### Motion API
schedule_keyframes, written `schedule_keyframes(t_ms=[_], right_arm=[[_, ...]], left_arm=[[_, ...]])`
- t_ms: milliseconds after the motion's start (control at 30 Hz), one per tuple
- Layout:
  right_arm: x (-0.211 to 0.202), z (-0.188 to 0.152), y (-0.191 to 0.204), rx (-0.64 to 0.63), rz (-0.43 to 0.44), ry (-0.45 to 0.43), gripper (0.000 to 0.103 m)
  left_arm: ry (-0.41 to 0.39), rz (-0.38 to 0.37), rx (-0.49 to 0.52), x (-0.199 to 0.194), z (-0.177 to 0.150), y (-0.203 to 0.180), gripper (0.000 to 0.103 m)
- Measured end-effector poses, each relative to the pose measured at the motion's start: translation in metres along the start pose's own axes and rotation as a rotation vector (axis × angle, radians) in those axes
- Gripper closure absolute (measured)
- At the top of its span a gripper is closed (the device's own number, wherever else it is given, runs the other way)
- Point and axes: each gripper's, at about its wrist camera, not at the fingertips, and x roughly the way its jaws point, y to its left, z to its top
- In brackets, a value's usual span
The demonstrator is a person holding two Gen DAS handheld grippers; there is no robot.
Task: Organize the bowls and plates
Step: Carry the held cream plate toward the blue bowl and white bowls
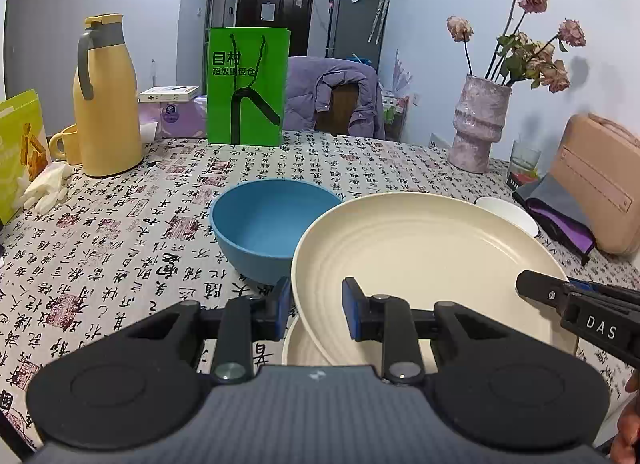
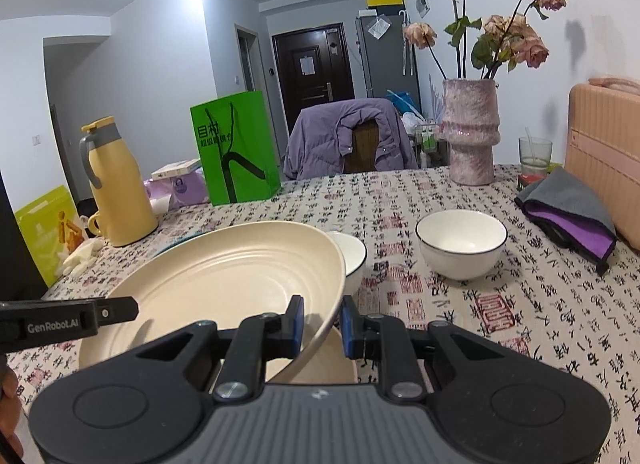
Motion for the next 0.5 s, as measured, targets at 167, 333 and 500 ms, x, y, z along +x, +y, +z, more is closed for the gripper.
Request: schedule_keyframes(t_ms=[167, 333, 500], right_arm=[[0.002, -0.007, -0.002, 0.002, 0.002, 0.020, 0.084], [0.003, -0.011, -0.001, 0.000, 0.004, 0.029, 0.084], [0.005, -0.015, -0.001, -0.001, 0.006, 0.038, 0.084]], left_arm=[[0.007, -0.007, 0.001, 0.001, -0.007, 0.001, 0.076], [0.006, -0.002, 0.009, 0.002, -0.013, 0.002, 0.076], [0.016, -0.004, 0.010, 0.004, -0.019, 0.003, 0.076]])
